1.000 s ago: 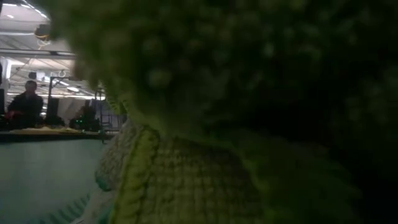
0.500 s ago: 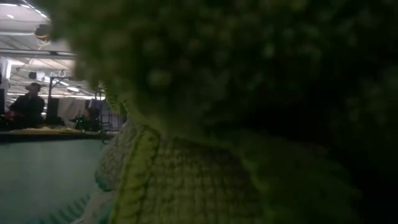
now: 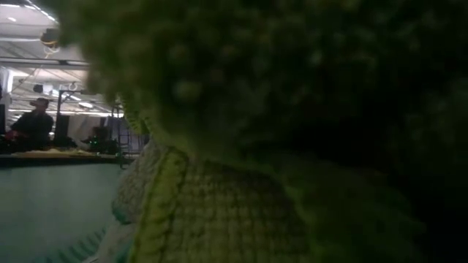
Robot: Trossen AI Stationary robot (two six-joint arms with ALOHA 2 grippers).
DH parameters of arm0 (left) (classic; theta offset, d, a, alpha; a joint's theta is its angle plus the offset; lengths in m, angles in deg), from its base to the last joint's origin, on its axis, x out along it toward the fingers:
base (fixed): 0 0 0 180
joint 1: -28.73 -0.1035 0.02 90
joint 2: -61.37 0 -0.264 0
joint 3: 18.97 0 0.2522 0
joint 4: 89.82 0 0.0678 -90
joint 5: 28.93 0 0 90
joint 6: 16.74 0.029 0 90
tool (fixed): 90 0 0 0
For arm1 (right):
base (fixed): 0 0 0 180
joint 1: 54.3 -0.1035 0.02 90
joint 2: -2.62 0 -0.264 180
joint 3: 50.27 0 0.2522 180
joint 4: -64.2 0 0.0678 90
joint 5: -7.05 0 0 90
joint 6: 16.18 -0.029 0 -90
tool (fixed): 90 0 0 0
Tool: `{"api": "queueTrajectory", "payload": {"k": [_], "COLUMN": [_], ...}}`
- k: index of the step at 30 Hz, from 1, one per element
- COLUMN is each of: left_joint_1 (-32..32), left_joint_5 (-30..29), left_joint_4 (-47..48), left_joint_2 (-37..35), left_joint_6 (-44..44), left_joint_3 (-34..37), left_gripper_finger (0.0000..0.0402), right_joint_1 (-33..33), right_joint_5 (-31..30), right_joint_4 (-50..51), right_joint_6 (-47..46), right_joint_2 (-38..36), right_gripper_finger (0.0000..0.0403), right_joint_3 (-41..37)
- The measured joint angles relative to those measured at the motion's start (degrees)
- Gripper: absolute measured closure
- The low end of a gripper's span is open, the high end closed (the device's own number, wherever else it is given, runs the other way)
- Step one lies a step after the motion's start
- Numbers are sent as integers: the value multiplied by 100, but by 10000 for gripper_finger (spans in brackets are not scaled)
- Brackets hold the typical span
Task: Sort microfiber towel by color & place in baskets
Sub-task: Put the bottom blue towel into the top transparent bin
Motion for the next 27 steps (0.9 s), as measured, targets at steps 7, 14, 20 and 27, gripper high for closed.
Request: {"api": "queueTrajectory", "payload": {"k": [7,14,20,27], "left_joint_1": [0,0,0,2], "left_joint_5": [-34,-34,-36,-36], "left_joint_4": [-5,-7,-9,-7], "left_joint_2": [0,0,2,2], "left_joint_6": [-1,0,0,0], "left_joint_3": [7,9,9,9], "left_gripper_finger": [254,254,254,254], "right_joint_1": [845,1819,2520,3013], "right_joint_5": [-450,51,662,1303], "right_joint_4": [-340,-408,-930,-2420], "right_joint_6": [1378,2095,2504,3032], "right_joint_2": [-4,57,35,33], "right_gripper_finger": [399,398,398,398], "right_joint_3": [793,579,-385,-2145]}}
